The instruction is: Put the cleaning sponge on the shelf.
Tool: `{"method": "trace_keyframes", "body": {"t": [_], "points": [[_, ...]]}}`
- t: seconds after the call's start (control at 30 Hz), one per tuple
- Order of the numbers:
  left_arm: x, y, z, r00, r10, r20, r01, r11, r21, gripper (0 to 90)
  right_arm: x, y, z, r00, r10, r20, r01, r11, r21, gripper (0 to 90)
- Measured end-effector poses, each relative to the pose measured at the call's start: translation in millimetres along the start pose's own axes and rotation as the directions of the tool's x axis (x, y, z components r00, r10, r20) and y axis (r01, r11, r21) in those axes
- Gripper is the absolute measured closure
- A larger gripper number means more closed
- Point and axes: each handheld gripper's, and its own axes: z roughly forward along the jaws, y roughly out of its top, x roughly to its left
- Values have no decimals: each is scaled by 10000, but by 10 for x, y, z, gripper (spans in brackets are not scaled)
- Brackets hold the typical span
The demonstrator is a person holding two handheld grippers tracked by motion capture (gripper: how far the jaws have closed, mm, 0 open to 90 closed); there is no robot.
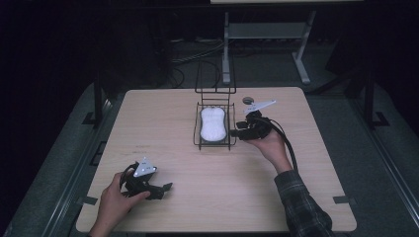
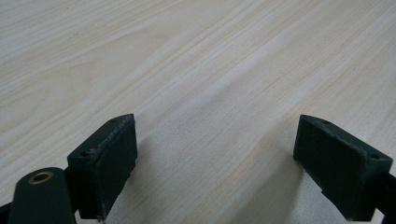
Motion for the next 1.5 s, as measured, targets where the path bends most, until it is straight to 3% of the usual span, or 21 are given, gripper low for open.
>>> {"method": "trace_keyframes", "body": {"t": [0.13, 0.3, 0.8, 1.5], "points": [[0, 0, 0, 10000, -2, 0, 2, 10000, -2, 127, 3, -41, -99, 9995, 48, 313, -46, 10000, -79, 335], [0, 0, 0, 10000, -3, -1, 3, 10000, -3, 127, -15, -120, -213, 9988, 302, 396, -298, 9995, -115, 271], [0, 0, 0, 10000, -4, 1, 4, 10000, -2, 127, 31, -378, -504, 9971, 172, 737, -146, 9993, -352, 268], [1, 0, -1, 10000, 16, 0, -16, 10000, 6, 127, 63, -992, -869, 9929, 548, 1059, -520, 9982, -290, 265]]}}
